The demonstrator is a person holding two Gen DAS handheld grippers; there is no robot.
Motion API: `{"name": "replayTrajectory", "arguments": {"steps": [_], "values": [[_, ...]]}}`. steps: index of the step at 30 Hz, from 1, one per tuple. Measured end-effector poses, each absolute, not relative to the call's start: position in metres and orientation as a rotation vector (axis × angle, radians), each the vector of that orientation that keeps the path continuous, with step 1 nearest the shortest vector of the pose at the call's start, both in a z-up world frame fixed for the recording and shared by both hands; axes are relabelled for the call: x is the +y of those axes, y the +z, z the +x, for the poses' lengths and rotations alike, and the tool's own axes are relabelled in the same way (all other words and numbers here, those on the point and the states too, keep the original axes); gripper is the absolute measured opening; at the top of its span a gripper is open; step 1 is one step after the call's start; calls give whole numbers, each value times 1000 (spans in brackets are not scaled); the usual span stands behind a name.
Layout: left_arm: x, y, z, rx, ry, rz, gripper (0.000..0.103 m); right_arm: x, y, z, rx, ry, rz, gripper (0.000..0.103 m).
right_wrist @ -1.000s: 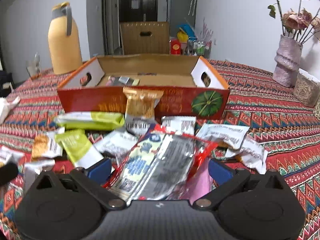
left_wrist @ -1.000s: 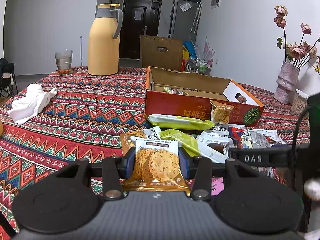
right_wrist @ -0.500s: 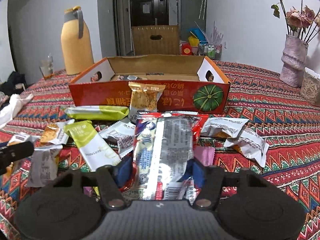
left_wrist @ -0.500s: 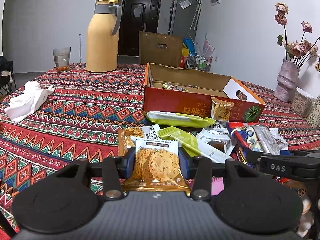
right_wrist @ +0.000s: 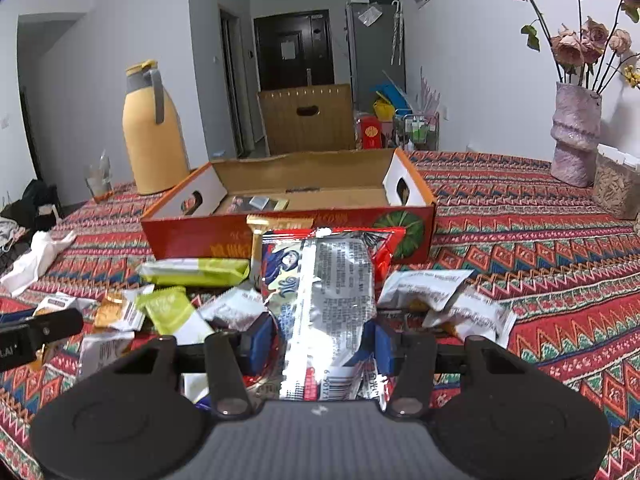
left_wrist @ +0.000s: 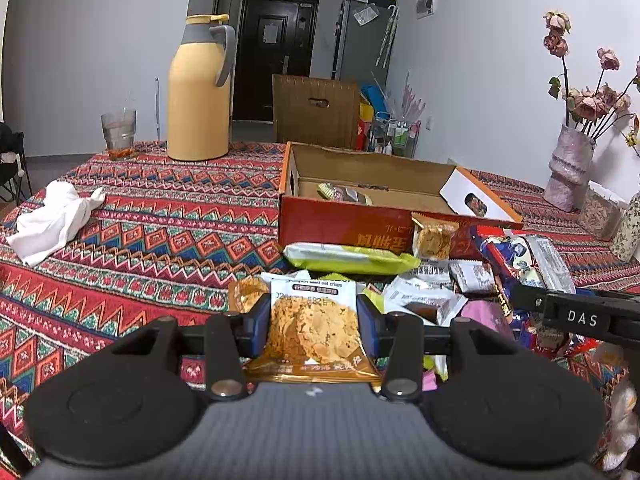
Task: Organize snacks
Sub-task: 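Carry the cookie pack and foil bag over the box and release both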
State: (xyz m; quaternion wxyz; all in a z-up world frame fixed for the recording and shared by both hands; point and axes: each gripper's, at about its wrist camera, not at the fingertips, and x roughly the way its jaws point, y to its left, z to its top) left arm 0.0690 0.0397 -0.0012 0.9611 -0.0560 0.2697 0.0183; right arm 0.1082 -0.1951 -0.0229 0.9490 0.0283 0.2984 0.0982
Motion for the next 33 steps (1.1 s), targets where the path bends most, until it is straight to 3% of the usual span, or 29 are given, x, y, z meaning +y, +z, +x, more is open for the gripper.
{"name": "replayTrajectory", "arguments": {"steps": [33], "values": [[25, 64, 210, 484, 80, -75, 44, -193, 33, 242, 477, 230, 88, 50]]}}
